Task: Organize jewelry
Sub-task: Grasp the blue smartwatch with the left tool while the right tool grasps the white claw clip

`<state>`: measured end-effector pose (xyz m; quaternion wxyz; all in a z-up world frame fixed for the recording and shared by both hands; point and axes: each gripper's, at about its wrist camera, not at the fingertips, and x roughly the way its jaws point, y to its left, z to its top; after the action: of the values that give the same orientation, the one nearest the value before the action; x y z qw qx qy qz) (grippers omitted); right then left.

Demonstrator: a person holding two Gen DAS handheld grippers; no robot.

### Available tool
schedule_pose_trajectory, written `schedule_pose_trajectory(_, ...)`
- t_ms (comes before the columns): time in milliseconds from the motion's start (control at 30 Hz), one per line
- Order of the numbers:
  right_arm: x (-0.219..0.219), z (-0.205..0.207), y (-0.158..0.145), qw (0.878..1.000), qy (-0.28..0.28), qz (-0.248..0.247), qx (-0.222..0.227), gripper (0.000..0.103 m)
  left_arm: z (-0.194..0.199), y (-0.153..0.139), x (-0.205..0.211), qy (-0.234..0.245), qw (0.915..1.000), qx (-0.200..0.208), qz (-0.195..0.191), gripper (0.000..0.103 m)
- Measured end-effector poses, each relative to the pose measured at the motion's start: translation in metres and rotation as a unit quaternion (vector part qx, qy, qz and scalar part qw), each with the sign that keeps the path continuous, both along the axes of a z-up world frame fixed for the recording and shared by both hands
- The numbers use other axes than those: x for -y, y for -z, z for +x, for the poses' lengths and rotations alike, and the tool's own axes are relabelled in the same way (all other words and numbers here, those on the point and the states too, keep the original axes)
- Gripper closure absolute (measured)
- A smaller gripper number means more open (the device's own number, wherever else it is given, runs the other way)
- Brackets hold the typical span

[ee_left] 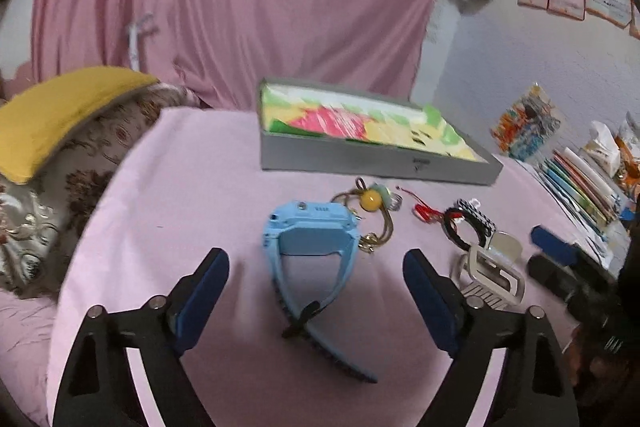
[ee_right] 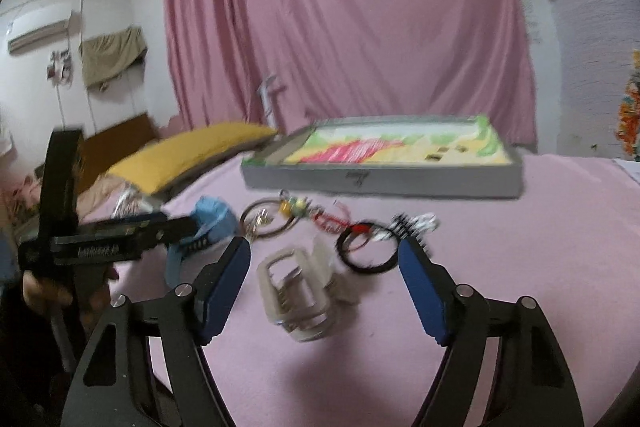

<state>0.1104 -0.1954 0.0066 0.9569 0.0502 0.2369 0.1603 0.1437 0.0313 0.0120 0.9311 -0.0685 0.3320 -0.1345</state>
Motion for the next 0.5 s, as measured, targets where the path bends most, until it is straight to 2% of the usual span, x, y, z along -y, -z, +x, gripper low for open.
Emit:
schedule_pose_trajectory(133, -0.013, 0.012, 0.015, 0.999, -0.016, -0.017, -0.045, 0.032, 0.014, 0.005, 0.005, 0.011, 0.9996, -0.026, 0.009, 0.022)
schedule_pose_trajectory(300, -0.022, 0.022, 0.024, 0.996, -0.024, -0.027, -0.082, 0.045, 0.03, 0.01, 0.007, 0.011, 0.9982, -0.057, 0.014, 0.025)
schedule_pose_trajectory(433, -0.028, 0.029, 0.025, 0.994, -0.014, -0.036, -0.105, 0.046, 0.038, 0.01, 0.006, 0.004, 0.9978, -0.063, 0.016, 0.025)
schedule_pose_trajectory(500, -0.03, 0.03, 0.024, 0.993, -0.011, -0.041, -0.112, 0.046, 0.042, 0.011, 0.006, 0.003, 0.9977, -0.067, 0.014, 0.029)
